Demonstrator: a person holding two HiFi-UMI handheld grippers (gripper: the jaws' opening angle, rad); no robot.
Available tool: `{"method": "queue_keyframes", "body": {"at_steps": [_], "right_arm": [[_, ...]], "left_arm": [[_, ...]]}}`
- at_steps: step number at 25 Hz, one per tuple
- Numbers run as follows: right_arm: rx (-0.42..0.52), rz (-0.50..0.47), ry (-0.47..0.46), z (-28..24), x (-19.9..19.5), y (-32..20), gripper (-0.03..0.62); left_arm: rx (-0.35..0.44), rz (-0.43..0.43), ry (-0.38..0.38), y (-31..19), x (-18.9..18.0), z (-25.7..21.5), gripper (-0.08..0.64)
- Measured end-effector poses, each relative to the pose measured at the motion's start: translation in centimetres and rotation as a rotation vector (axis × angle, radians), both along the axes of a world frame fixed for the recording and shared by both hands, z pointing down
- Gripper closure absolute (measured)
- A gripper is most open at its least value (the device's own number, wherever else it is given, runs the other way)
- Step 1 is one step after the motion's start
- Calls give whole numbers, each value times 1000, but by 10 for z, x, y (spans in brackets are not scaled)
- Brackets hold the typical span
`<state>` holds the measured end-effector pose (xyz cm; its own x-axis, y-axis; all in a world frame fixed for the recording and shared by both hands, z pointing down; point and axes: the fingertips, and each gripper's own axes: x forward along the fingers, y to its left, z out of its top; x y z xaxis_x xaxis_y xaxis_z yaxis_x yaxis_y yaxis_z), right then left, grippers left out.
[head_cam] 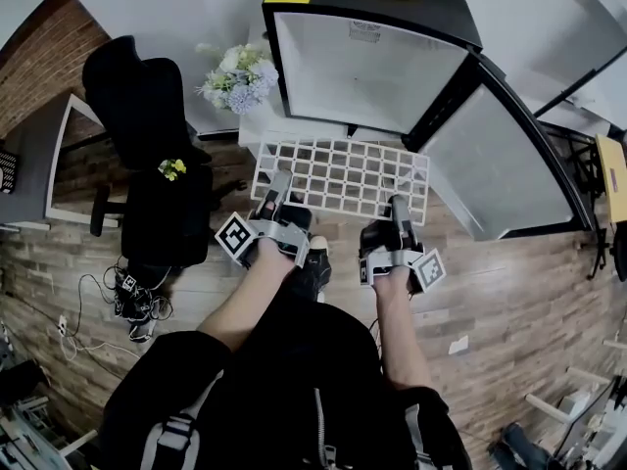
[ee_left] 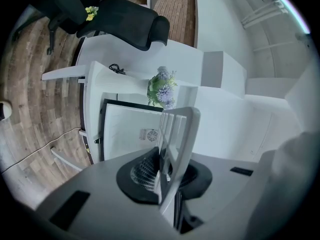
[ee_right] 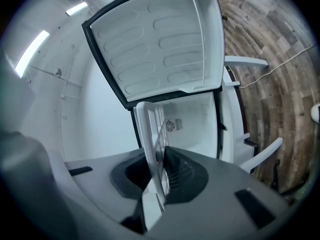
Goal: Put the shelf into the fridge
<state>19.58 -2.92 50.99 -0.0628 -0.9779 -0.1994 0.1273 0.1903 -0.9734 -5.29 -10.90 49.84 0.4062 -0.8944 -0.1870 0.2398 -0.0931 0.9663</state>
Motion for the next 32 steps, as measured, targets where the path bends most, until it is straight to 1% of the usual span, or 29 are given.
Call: {"method": "queue_keyframes", "body": {"at_steps": [8, 16, 27, 32], "right_arm": [[-16, -16, 16, -4, 17, -59, 546], [-36, -18, 30, 1, 28, -100, 546], [-54, 14, 42, 5, 47, -131, 548], [-56, 9, 48, 7, 47, -139, 548]], "left_arm": [[-12, -8, 7, -56, 17, 2, 514], [-28, -15, 9, -95, 27, 9, 514], [-34, 2, 9, -130, 47, 12, 514], [-36, 7, 11, -139, 47, 14, 515]]}}
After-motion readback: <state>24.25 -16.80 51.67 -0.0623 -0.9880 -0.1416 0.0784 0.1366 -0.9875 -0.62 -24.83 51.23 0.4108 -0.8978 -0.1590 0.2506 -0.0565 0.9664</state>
